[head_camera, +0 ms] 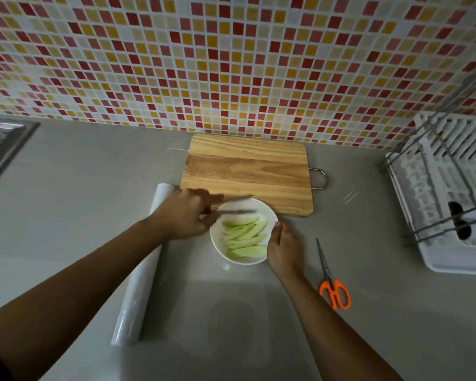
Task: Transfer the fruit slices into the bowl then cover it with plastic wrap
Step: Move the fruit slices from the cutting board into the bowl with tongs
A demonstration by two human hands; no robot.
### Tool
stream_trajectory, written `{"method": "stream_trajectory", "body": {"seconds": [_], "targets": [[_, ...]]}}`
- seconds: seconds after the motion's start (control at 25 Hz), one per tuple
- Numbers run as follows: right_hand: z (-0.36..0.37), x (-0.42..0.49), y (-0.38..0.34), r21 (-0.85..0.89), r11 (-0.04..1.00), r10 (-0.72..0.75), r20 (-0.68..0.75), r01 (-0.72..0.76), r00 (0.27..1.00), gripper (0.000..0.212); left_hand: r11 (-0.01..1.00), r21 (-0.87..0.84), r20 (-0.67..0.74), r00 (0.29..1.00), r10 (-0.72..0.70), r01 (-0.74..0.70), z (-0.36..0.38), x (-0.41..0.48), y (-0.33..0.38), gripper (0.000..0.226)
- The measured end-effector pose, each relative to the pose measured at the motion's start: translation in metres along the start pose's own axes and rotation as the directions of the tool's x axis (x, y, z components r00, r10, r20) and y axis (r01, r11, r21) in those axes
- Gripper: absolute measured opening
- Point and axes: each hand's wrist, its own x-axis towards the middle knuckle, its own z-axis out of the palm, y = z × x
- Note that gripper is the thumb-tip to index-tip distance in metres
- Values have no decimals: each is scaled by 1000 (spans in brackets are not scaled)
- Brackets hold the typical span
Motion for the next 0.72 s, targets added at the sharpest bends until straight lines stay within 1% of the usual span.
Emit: {"method": "stream_trajectory", "body": {"seconds": [0.04, 0.08, 0.12, 0.2, 0.28, 0.36, 0.48, 0.6, 0.72], "targets": [[1, 0, 1, 5, 1000, 1, 0, -1, 1000, 40, 997, -5, -100, 992, -80, 80, 0, 10, -4, 35], [1, 1, 1, 9, 1000, 6, 1, -6, 1000, 40, 982, -12, -164, 968, -188, 189, 3, 23, -9, 31], [2, 2, 2, 11, 1000, 9, 2, -9, 1000, 40, 947, -35, -178, 930, -321, 320, 7, 38, -15, 29], [4, 3, 3, 9, 1000, -1, -3, 1, 1000, 40, 828, -74, -108, 821, -560, 556, 18, 66, -26, 33], [5, 4, 6, 11, 1000, -16, -5, 16, 1000, 40, 741, -90, -58, 739, -671, 666, 35, 85, -36, 38], [5, 4, 9, 16, 999, -31, -18, 31, 999, 39, 705, -101, -51, 704, -709, 702, 52, 96, -42, 37], [6, 3, 11, 18, 999, -51, -45, 52, 998, 37, 709, -91, -69, 706, -705, 699, 68, 103, -46, 36], [7, 4, 13, 16, 997, -69, -57, 71, 996, 37, 696, -137, -101, 689, -718, 705, 71, 110, -51, 39], [8, 4, 16, 29, 996, -79, -55, 81, 995, 38, 691, -158, -95, 686, -722, 705, 75, 112, -54, 42]]}}
